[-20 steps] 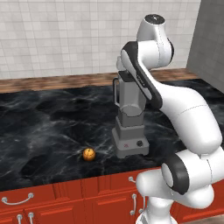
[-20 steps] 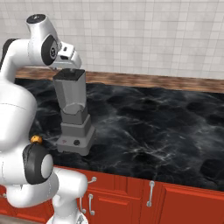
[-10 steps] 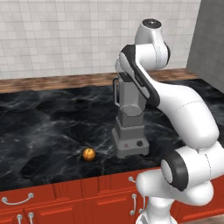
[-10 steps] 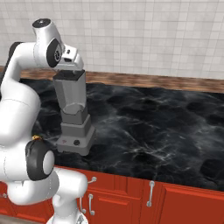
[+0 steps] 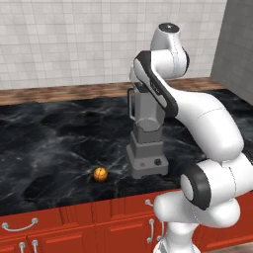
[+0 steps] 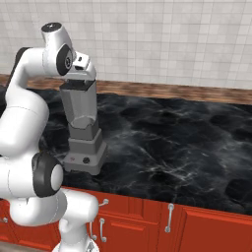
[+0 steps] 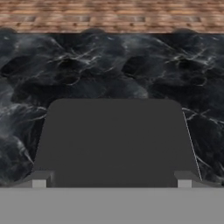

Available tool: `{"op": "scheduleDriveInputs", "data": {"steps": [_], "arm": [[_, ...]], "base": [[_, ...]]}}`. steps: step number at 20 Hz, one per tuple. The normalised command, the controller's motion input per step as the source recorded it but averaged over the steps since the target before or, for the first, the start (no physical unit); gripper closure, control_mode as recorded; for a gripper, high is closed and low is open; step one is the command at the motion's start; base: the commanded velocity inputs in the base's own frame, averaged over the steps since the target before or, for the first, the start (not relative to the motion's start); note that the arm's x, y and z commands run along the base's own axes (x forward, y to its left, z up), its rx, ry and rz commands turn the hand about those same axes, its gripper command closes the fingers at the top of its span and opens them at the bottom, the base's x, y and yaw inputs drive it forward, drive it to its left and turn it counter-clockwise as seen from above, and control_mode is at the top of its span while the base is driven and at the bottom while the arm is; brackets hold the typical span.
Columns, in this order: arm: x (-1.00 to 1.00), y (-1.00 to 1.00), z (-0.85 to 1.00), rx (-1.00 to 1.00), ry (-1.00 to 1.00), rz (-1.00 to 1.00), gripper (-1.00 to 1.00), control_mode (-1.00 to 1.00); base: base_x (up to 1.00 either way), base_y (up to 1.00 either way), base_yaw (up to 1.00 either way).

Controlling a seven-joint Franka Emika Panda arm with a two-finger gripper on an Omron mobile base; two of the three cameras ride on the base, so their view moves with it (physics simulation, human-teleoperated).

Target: Open the blender lid, put the orange in the blender, close the lid, and start the blender.

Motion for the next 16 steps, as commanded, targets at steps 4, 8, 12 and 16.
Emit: {"op": "scheduleDriveInputs", "data": {"steps": [4,8,12,16], "arm": [[0.00,0.00,-0.28,0.00,0.04,0.01,1.00,-1.00],[0.00,0.00,-0.25,0.00,0.05,0.00,1.00,-1.00],[0.07,0.01,-0.16,0.00,0.09,0.00,1.00,-1.00],[0.00,-0.03,0.06,0.02,0.00,0.00,1.00,-1.00]], "base": [[0.00,0.00,0.00],[0.00,0.00,0.00],[0.00,0.00,0.00],[0.00,0.00,0.00]]}}
